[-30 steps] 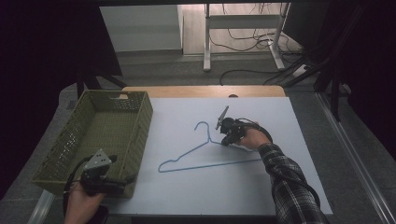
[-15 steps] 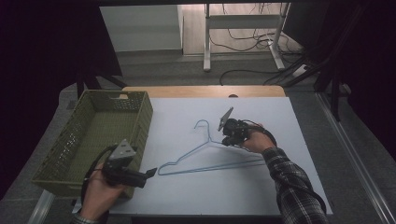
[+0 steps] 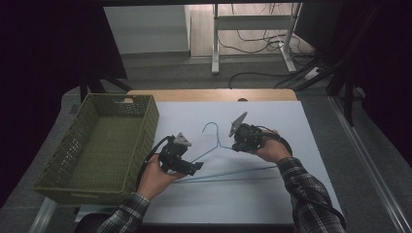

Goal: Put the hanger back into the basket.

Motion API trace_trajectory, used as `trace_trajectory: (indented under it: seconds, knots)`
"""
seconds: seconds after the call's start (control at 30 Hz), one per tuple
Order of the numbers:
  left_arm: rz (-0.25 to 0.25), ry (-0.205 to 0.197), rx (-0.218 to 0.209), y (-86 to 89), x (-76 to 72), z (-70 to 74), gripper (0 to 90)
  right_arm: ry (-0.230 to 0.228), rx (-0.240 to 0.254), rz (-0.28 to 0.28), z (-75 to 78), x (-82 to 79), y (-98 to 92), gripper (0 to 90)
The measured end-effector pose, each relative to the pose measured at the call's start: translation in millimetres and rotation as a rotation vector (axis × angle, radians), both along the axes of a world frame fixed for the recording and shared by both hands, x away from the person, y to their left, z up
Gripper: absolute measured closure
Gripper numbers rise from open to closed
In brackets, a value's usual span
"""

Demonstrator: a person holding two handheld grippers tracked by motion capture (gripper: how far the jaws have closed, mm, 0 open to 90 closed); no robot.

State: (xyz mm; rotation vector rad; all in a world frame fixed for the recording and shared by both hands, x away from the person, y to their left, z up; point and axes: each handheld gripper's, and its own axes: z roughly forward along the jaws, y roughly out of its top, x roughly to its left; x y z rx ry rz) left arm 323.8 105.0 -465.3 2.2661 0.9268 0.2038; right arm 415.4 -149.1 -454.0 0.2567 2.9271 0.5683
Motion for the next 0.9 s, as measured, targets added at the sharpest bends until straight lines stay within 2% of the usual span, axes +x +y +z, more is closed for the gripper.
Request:
trace_trajectory:
  seconds: [0.07, 0.13, 0.17, 0.2, 0.23, 0.27, 0.33, 0.4, 0.5, 0.57, 0.63, 0.67, 0.77, 0.8, 0.9]
  knots:
    - [-0.018, 0.005, 0.005, -6.4, 9.9, -6.6, 21.6, -0.001, 0.002, 0.0, 0.4, -0.8, -0.3, 86.9]
    - [-0.041, 0.039, 0.023, -16.0, 25.4, -18.6, 35.6, -0.007, 0.007, -0.003, 1.4, -3.2, -0.9, 86.9]
    - [-0.041, 0.039, 0.023, -16.0, 25.4, -18.6, 41.5, -0.007, 0.007, -0.003, 1.4, -3.2, -0.9, 86.9]
    - [-0.049, 0.057, 0.031, -18.9, 30.3, -23.2, 45.4, -0.007, 0.011, -0.002, 1.5, -4.4, -0.4, 86.8]
    - [-0.048, 0.067, 0.045, -22.0, 34.7, -27.5, 45.4, -0.007, 0.011, -0.002, 1.5, -4.4, -0.4, 86.8]
    - [-0.045, 0.082, 0.059, -26.0, 41.8, -34.6, 49.9, -0.014, 0.006, 0.0, 1.6, -5.9, 0.7, 86.8]
    - [-0.039, 0.089, 0.071, -27.9, 46.4, -39.3, 55.1, -0.011, 0.008, 0.006, 2.2, -6.5, 1.9, 86.8]
    - [-0.039, 0.109, 0.057, -26.8, 49.8, -42.7, 64.5, -0.015, 0.01, 0.006, 2.8, -7.3, 3.1, 86.8]
    - [-0.051, 0.118, 0.031, -25.0, 51.4, -44.5, 78.7, -0.019, 0.01, 0.009, 3.3, -7.9, 4.0, 86.8]
    - [-0.068, 0.118, 0.025, -24.5, 50.7, -44.6, 82.4, -0.023, 0.014, 0.006, 3.3, -8.2, 4.7, 86.8]
    - [-0.11, 0.103, 0.028, -25.9, 47.7, -44.3, 84.1, -0.032, 0.009, 0.002, 3.0, -8.9, 5.1, 86.7]
    - [-0.128, 0.087, 0.024, -27.2, 44.2, -43.2, 85.6, -0.037, 0.003, -0.019, 2.8, -9.6, 4.8, 86.0]
    - [-0.143, 0.068, 0.01, -27.2, 40.6, -40.7, 85.9, -0.014, 0.009, -0.035, 4.9, -9.1, 2.3, 84.9]
    - [-0.155, 0.073, -0.008, -26.0, 38.9, -38.2, 86.1, 0.018, 0.042, -0.072, 10.5, -8.9, -2.3, 79.0]
    - [-0.161, 0.069, -0.02, -24.0, 37.9, -35.5, 86.2, 0.029, 0.06, -0.097, 18.2, -9.7, -6.8, 74.2]
